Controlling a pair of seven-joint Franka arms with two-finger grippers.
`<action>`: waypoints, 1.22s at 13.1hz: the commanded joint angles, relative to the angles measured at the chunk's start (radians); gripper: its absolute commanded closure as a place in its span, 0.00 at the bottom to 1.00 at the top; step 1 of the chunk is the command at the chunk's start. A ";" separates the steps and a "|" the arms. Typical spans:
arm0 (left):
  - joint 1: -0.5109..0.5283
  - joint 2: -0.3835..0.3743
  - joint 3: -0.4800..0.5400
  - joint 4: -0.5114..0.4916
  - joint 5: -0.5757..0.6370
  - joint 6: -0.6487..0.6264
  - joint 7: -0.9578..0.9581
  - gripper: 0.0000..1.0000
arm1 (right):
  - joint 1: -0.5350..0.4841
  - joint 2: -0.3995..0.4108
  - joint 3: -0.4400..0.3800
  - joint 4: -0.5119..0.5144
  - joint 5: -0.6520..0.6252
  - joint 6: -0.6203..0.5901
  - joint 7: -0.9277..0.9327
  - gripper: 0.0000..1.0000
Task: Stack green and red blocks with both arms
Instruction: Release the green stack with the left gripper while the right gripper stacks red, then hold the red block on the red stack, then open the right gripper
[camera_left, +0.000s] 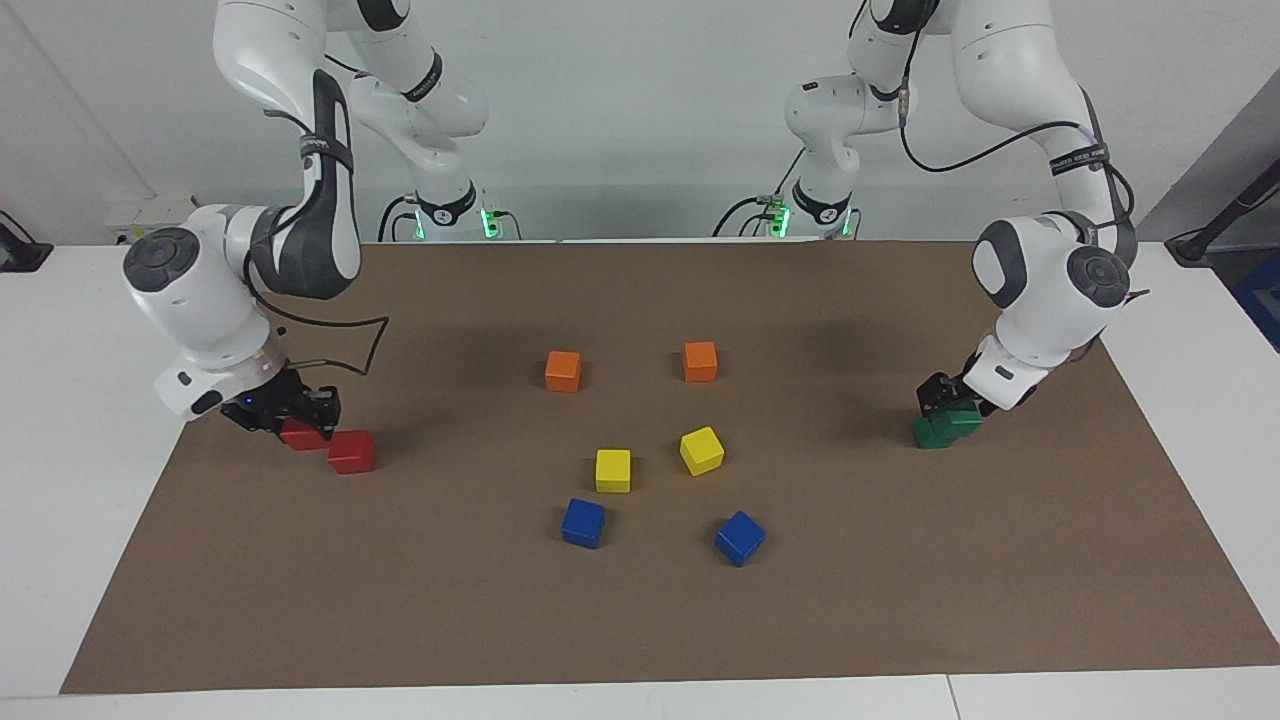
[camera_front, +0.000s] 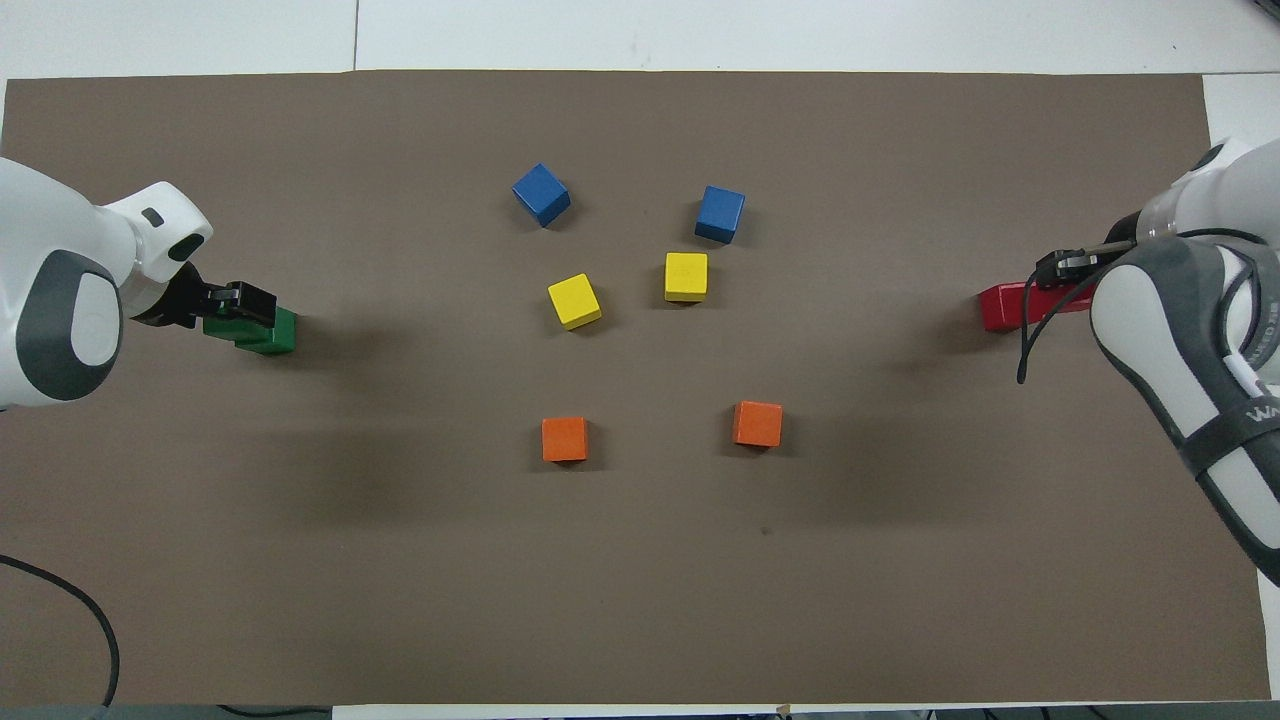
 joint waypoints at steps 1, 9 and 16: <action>0.002 -0.022 -0.003 0.059 -0.018 -0.086 0.007 0.00 | 0.001 -0.061 0.011 -0.093 -0.001 0.042 -0.018 1.00; 0.010 -0.232 -0.004 0.085 -0.018 -0.258 -0.016 0.00 | 0.005 -0.023 0.013 -0.098 -0.001 0.110 -0.027 1.00; 0.005 -0.282 -0.006 0.075 -0.018 -0.341 -0.016 0.00 | 0.016 -0.018 0.016 -0.098 0.001 0.136 -0.021 1.00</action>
